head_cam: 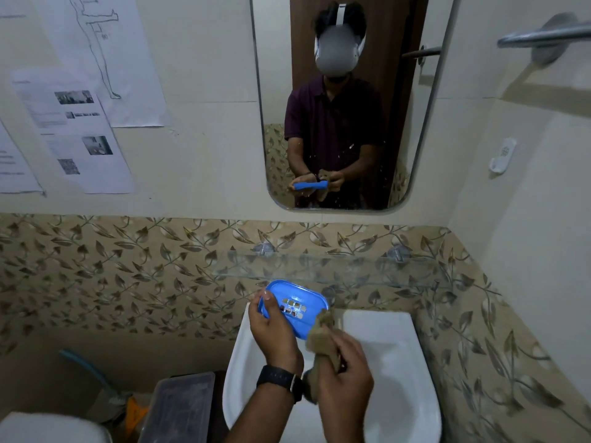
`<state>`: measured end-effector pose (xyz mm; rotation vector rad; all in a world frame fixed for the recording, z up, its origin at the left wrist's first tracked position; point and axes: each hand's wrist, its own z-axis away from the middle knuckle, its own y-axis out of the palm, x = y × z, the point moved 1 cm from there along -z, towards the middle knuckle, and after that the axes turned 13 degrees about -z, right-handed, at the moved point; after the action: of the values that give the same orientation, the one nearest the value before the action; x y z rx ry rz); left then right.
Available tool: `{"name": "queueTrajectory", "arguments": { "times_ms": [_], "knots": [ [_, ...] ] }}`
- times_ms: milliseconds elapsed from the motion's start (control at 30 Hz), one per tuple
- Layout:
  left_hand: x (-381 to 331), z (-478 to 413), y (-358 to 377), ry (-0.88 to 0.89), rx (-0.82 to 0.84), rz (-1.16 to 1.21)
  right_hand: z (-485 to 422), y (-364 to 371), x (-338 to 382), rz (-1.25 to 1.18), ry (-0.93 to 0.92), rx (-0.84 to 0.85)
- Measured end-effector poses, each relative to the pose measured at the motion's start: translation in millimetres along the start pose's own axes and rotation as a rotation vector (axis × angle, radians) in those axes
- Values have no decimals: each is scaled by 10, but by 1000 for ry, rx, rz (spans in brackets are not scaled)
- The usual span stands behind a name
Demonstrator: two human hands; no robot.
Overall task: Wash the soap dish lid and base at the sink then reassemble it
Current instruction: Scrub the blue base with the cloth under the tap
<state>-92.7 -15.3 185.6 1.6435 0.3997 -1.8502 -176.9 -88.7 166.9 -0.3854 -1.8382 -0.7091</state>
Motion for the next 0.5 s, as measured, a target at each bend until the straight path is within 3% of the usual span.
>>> {"name": "queueTrajectory", "arguments": {
  "times_ms": [200,367,500],
  "knots": [
    [6,109,-12,-70,106,26,-158,8,-36,-76,105,-75],
    [111,238,-76,-210,467,95,-708,-59,203,-161,80,-135],
    [97,368,-99,-203,809,67,-624,-192,140,-146,152,-96]
  ]
}}
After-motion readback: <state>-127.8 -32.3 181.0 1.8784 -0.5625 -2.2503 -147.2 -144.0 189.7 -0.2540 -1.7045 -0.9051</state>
